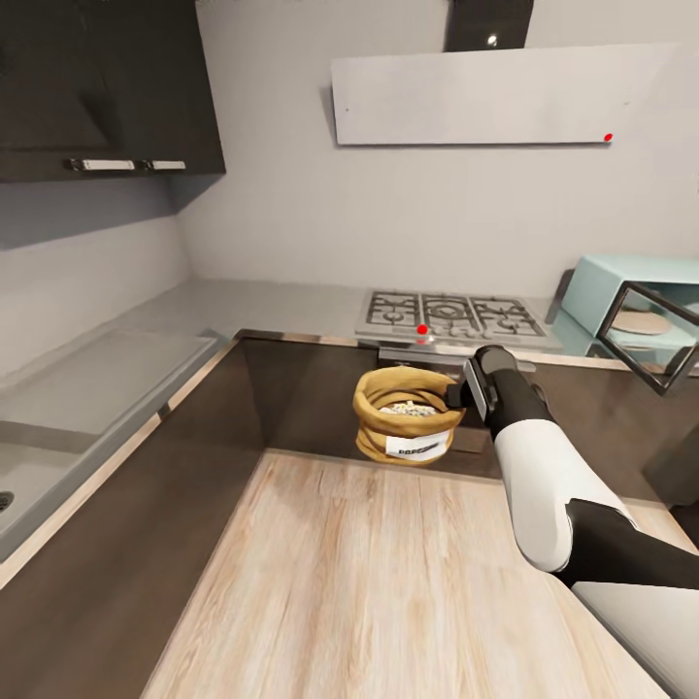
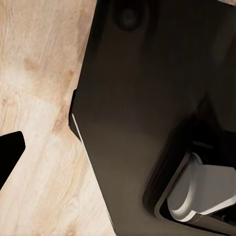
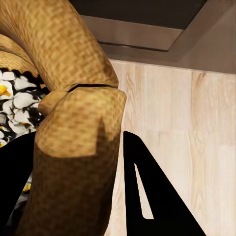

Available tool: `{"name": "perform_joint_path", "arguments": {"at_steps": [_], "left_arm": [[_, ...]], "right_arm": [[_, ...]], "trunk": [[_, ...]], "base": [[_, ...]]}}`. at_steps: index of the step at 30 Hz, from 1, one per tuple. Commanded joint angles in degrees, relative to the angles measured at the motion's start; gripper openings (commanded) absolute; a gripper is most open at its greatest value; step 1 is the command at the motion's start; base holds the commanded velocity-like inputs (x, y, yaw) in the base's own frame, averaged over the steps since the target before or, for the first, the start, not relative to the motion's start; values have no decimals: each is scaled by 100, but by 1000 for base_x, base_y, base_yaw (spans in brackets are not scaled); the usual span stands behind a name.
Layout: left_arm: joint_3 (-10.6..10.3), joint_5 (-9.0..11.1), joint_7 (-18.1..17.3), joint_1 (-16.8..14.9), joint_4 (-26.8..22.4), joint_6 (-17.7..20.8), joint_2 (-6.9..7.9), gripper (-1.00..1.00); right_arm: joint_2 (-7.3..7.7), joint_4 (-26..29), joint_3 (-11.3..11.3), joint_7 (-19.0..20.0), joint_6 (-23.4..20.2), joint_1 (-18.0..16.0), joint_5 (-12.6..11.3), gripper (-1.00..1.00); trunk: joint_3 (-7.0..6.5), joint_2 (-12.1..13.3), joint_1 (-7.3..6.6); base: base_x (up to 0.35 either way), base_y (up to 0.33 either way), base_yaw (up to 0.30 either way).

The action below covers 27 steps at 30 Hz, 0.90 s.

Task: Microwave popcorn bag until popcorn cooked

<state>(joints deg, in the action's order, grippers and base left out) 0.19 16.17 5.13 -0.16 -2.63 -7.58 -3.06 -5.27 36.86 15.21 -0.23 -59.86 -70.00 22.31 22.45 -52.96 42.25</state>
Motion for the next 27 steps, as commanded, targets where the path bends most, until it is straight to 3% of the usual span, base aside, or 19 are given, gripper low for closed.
{"name": "perform_joint_path", "arguments": {"at_steps": [1,27], "left_arm": [[-1,18,14,-2,-1,-16,-2,100],[-1,18,14,-2,-1,-16,-2,100]], "right_arm": [[-8,5,32,-3,-14,-5,10,-100],[0,5,33,-10,-14,-5,27,-100]], "trunk": [[-3,-4,1],[-229,-4,1]], "base": [[0,0,0],[0,0,-36]]}}
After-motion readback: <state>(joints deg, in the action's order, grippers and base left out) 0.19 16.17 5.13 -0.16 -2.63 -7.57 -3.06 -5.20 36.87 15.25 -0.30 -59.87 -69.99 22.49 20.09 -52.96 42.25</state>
